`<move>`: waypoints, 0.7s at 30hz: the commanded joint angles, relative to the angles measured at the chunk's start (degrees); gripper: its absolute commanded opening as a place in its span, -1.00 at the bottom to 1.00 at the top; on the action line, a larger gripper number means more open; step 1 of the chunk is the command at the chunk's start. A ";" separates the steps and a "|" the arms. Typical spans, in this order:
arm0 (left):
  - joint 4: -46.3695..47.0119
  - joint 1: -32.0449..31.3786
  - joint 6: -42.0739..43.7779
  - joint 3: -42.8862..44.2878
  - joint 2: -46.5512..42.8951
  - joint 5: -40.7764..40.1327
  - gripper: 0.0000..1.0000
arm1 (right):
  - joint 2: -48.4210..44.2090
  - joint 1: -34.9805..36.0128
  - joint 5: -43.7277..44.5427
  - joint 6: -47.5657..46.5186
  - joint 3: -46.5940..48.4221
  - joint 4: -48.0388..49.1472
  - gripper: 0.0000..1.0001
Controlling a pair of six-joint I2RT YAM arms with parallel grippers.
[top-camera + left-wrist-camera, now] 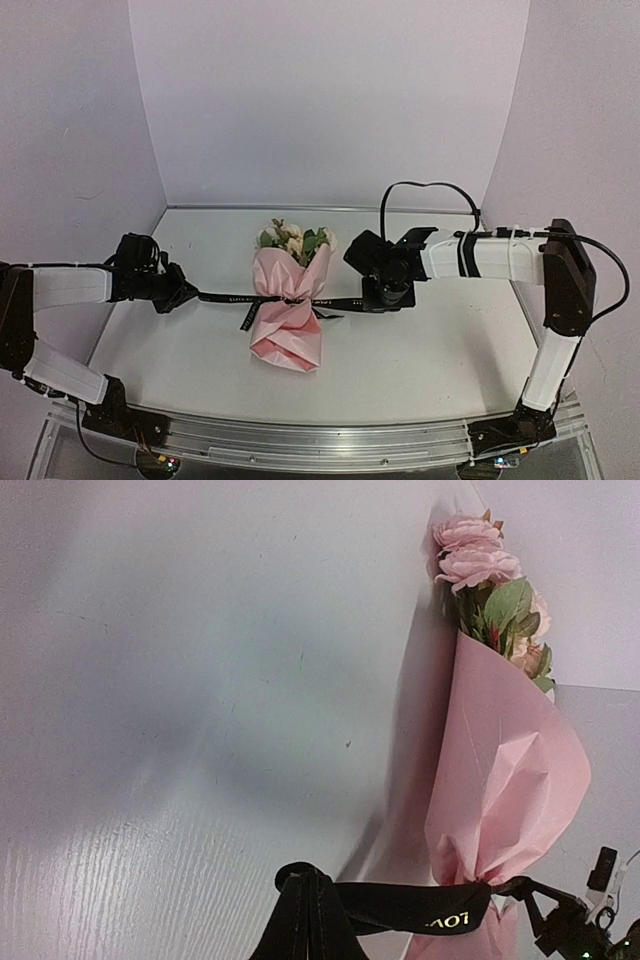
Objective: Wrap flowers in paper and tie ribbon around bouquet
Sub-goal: Tie the half-tied ribbon around the folded bouquet, then reset both arms
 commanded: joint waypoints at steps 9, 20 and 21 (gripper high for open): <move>-7.18 -0.55 9.08 7.40 -0.33 -4.23 -0.22 | -6.99 -1.50 -5.22 -3.24 -4.77 -2.74 0.21; -14.45 -2.10 18.56 23.16 -8.53 -8.08 0.99 | -18.36 -1.74 0.86 -6.50 0.53 -2.29 0.96; -14.78 -2.07 19.62 24.45 -8.59 -8.27 0.99 | -19.31 -1.79 1.54 -6.69 1.22 -2.20 0.96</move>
